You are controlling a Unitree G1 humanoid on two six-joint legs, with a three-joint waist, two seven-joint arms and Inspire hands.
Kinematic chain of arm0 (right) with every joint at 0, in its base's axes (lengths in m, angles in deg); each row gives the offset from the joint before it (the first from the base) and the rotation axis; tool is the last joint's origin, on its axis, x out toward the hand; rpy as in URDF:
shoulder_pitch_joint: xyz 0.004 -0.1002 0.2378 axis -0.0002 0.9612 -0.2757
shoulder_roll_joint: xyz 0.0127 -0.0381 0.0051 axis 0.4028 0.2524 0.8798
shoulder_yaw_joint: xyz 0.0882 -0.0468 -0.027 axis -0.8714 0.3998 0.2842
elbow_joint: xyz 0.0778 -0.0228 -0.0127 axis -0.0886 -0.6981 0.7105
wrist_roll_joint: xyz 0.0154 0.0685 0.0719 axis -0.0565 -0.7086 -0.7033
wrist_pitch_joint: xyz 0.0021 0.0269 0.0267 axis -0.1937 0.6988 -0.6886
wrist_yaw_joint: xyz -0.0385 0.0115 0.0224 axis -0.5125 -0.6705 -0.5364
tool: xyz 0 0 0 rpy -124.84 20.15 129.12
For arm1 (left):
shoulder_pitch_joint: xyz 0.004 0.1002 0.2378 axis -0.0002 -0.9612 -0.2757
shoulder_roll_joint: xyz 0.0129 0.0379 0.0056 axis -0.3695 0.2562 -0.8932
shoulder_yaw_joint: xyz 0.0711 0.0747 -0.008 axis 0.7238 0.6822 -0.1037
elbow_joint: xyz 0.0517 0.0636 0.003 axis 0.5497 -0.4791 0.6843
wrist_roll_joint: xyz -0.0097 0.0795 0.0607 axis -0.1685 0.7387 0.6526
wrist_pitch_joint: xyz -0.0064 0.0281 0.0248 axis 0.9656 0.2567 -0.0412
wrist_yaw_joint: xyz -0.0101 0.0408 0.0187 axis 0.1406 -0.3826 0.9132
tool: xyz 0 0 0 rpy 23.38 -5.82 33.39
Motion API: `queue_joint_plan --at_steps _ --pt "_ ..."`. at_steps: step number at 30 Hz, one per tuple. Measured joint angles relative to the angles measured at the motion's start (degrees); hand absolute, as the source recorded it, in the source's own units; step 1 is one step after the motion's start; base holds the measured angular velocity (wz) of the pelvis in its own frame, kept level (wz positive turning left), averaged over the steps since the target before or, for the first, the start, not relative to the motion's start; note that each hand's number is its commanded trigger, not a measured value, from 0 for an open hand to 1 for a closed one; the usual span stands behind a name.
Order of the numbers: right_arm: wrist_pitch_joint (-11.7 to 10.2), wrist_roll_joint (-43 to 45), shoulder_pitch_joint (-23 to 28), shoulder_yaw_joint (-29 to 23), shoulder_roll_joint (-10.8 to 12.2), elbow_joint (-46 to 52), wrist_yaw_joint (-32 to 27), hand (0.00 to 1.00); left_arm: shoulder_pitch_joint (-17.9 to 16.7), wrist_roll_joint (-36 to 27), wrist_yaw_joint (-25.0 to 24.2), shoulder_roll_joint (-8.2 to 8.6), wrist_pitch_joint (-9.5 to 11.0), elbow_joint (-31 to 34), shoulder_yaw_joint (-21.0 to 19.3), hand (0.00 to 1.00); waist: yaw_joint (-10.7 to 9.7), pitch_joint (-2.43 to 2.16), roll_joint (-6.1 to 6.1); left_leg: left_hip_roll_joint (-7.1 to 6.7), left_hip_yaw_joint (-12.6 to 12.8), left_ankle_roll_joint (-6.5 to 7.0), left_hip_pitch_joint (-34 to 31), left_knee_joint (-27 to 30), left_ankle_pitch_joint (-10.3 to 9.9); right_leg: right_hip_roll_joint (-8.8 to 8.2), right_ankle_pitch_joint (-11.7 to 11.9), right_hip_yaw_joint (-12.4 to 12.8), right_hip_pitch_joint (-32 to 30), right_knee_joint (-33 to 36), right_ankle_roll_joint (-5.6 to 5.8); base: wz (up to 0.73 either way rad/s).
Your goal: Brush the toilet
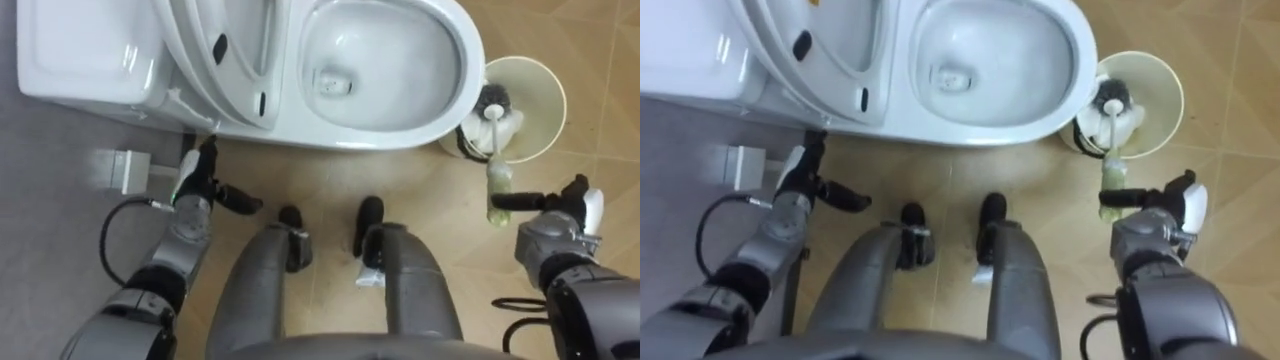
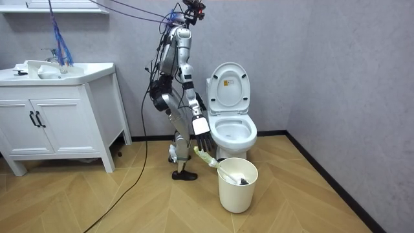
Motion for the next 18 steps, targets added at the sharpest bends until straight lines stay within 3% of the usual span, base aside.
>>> queue_joint_plan --at_steps 7,9,18 --pt "0.0 -1.1 -2.7 0.1 -1.9 0.1 -0.6 0.00 0.4 0.3 3.4 -0.04 0.8 6.1 3.3 0.00 1.9 0.60 -0.21 -0.06 -0.1 -0.12 -10.0 8.2 -1.5 -1.48 -2.6 0.4 -10.4 9.1 -0.82 0.08" --pt "0.0 -2.2 -3.2 0.8 -2.0 0.1 -0.6 0.00 0.3 0.0 3.7 -0.26 1.4 7.4 4.2 0.00 2.3 0.69 -0.06 -0.09 -0.6 -0.51 -12.2 10.3 -1.9 -2.17 -3.2 -0.6 -12.2 11.0 -1.35 0.10" --pt "-0.1 -10.5 -2.8 4.5 -3.6 0.0 -0.5 0.00 0.0 0.1 5.6 -2.74 2.0 11.6 7.7 0.00 2.7 0.70 0.07 -0.02 -1.7 -1.25 -19.3 18.1 -3.8 -3.20 -5.7 -1.5 -18.9 19.0 -2.22 0.06"
